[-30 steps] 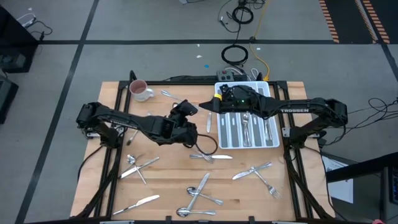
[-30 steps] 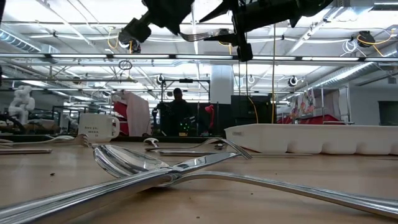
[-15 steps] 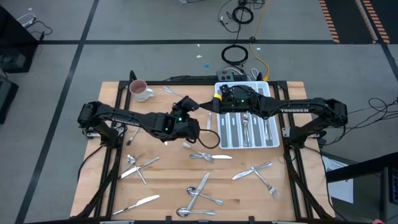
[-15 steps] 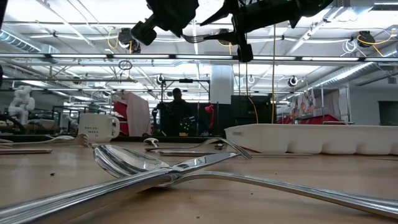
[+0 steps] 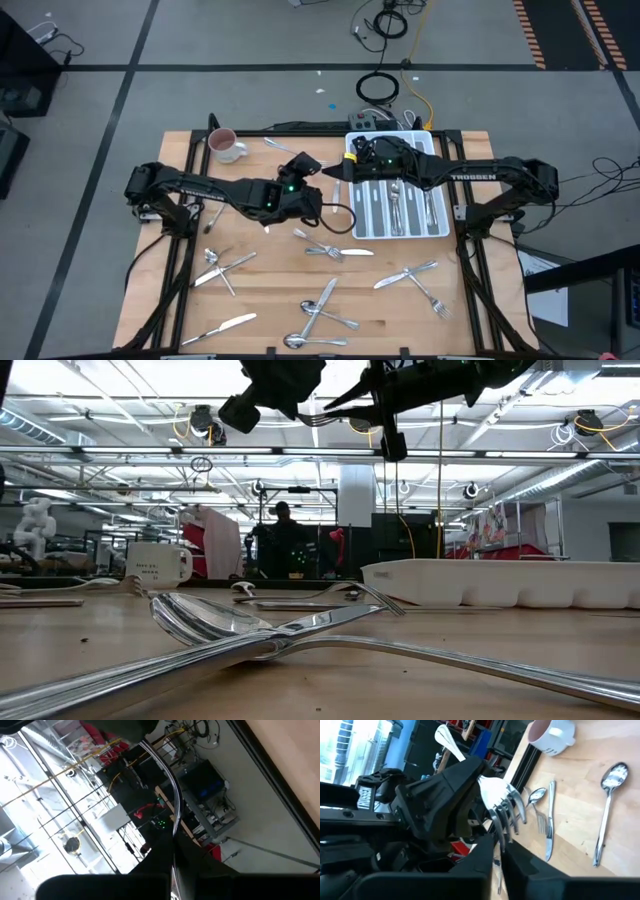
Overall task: Sort silverware
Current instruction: Put the fork in the right section of the silverware tray
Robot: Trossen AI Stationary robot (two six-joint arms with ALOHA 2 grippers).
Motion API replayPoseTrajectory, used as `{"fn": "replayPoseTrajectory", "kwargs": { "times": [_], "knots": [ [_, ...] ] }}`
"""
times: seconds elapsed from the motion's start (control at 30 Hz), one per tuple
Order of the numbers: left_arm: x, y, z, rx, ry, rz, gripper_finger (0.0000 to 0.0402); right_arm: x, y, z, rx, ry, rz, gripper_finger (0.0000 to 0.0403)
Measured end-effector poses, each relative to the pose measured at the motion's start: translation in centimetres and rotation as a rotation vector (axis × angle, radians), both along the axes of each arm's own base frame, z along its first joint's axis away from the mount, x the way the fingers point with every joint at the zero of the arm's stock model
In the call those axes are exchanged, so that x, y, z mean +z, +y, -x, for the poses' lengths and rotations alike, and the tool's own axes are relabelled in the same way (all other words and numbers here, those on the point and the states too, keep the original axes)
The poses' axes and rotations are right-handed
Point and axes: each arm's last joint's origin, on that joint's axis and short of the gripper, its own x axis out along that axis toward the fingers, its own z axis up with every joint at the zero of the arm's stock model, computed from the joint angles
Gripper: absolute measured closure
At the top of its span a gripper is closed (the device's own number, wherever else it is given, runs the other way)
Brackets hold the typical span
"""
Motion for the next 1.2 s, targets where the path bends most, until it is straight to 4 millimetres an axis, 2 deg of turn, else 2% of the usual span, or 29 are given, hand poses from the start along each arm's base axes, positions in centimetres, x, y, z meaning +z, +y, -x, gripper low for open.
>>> {"fn": "replayPoseTrajectory", "kwargs": {
  "times": [0.2, 0.43, 0.53, 0.77, 0.9, 1.03, 1.2],
  "knots": [
    [0.0, -0.1, 0.0, -0.002, -0.002, 0.001, 0.0391, 0.0, -0.3, 0.1, 0.014, 0.0, 0.004, 0.0402],
    [0.0, -0.1, 0.0, -0.003, -0.003, 0.003, 0.0391, 0.0, -0.3, 0.1, 0.01, -0.002, 0.013, 0.0395],
    [0.0, -0.1, 0.0, -0.004, -0.003, 0.003, 0.0391, 0.1, -0.3, 0.1, -0.001, -0.007, 0.0, 0.0372],
    [0.0, -0.2, 0.0, -0.011, -0.002, 0.011, 0.0391, 0.1, -0.6, 0.1, -0.045, -0.017, -0.034, 0.0291],
    [-0.1, -0.1, 0.0, -0.011, 0.0, 0.01, 0.0391, 0.1, -1.1, 0.2, -0.066, -0.017, -0.036, 0.0267],
    [-0.1, -0.2, 0.0, -0.015, 0.0, 0.014, 0.0391, 0.1, -1.2, 0.3, -0.052, -0.015, -0.041, 0.0271],
    [0.0, -0.2, -0.2, -0.021, -0.02, 0.022, 0.0391, 0.1, -1.2, 0.3, -0.046, -0.008, -0.024, 0.0304]
  ]
}}
